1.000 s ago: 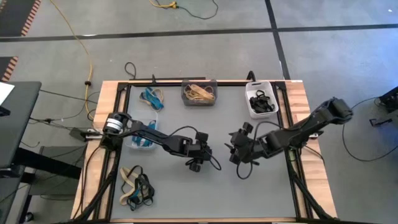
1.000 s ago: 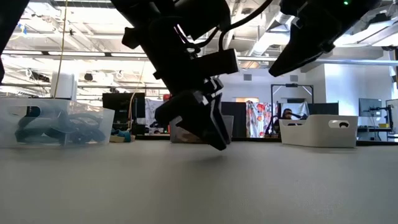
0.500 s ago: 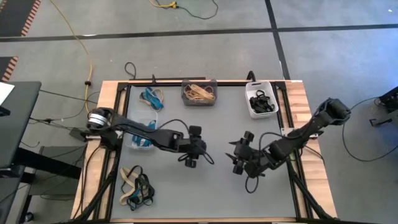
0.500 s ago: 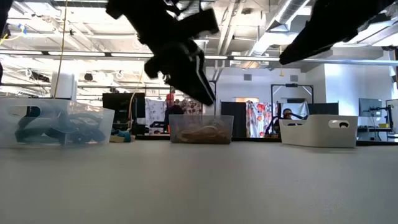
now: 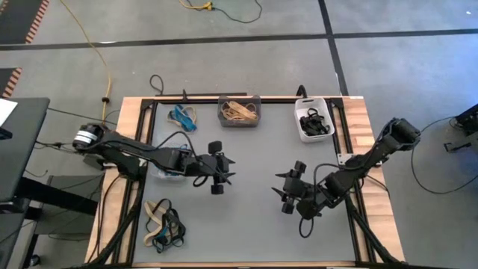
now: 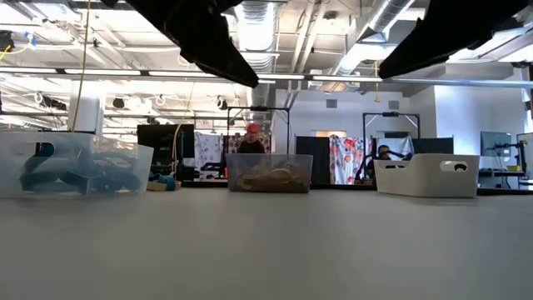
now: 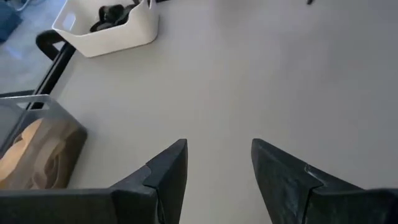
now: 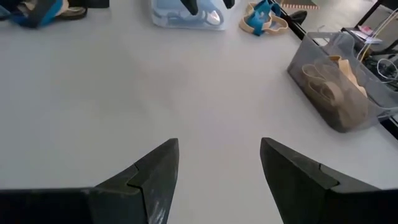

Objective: Sort rubber bands into baskets
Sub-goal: Put the black rubber band into the white bin

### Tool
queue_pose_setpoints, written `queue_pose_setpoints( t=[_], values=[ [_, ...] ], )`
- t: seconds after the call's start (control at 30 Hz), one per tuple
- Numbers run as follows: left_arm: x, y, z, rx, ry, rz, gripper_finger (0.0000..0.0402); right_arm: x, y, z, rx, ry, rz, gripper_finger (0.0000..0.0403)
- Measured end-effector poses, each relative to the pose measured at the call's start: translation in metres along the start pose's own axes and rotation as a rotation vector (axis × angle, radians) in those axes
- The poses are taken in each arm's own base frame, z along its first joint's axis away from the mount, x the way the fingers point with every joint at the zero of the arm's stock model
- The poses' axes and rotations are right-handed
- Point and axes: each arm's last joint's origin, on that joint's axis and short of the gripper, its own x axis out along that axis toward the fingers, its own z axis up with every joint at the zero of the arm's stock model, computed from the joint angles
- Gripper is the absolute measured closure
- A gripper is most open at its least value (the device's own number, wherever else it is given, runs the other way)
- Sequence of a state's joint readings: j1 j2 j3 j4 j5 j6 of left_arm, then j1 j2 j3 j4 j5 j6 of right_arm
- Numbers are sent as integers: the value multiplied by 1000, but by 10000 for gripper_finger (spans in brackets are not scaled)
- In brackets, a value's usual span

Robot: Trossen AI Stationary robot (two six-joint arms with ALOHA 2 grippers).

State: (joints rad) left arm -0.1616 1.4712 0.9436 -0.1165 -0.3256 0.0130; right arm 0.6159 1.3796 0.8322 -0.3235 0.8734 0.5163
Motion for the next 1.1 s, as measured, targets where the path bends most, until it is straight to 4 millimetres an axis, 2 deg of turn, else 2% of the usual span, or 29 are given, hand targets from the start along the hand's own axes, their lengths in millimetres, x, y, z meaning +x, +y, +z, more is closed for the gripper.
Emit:
queue_pose_setpoints(
  t=[0.2,0.63,0.93,1.1],
  values=[
    [-2,-6,0,-16,-2,-24,233,0,1,2,19,-14,8,147],
    [-16,-43,-1,-4,-19,-124,233,-10,10,-2,83,-20,61,147],
    [-24,-61,-3,-39,-24,-171,233,-23,21,-7,132,-30,124,147],
    [-30,-71,-4,-59,-23,-201,233,-22,34,-15,106,-30,145,147]
  ],
)
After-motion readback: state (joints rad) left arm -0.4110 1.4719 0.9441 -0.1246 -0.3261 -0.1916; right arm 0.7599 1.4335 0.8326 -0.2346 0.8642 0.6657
